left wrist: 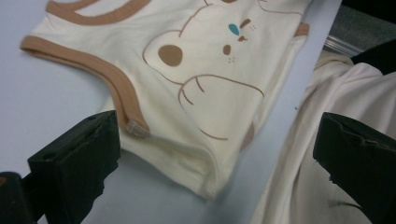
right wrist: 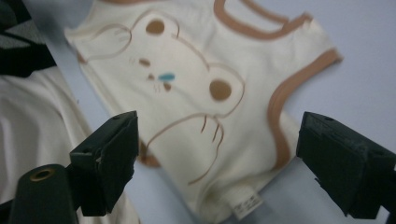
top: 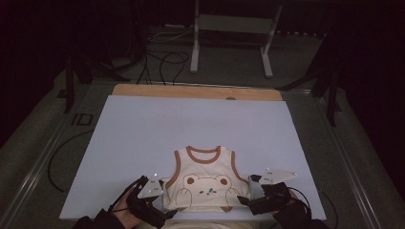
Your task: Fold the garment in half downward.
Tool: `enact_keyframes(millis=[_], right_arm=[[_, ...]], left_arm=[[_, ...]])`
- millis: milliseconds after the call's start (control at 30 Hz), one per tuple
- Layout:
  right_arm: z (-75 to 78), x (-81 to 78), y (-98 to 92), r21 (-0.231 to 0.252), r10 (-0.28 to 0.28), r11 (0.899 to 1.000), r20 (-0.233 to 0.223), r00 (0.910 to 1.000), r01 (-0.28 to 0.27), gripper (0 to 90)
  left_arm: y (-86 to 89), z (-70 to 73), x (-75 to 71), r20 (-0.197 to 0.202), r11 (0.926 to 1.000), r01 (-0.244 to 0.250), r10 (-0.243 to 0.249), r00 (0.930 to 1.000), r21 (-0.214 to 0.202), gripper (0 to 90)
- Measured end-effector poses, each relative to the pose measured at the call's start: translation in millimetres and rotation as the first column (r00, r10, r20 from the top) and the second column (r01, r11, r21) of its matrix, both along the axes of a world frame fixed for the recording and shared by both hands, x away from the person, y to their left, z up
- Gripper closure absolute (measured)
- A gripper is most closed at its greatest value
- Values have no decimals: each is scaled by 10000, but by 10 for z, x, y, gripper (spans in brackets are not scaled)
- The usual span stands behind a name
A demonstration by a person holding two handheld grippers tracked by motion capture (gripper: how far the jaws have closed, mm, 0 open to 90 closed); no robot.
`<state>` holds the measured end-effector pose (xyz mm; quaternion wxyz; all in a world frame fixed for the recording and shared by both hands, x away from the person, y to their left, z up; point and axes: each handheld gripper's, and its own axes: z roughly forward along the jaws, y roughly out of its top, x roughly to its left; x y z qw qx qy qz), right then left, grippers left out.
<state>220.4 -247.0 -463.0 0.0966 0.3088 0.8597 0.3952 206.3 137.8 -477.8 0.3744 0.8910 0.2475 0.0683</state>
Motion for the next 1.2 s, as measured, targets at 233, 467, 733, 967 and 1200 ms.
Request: enact_keyframes(millis=[233,467,733,967,1200], right_arm=[[121,79,-13,-85,-131,9999,478,9988,135,135],[213,175,-15,150,-263,9996,794,9965,251,135],[363,389,25,255,-166,9996,1104,9937,139,136],[423,618,53,405,-231,9990,1204,9925,183,131],[401,869,105,447,-179,9989,991,9949,135,116]], left_arm=[[-7,132,120,295,10000,57,-58,9995,31,4],[-38,286,347,741,9999,116,-116,9972,10,4],[-25,405,589,735,9998,207,-203,9971,-41,4],[-37,464,740,690,9995,207,-192,9974,-219,4],[-114,471,902,506,9992,394,-389,9980,-93,4]])
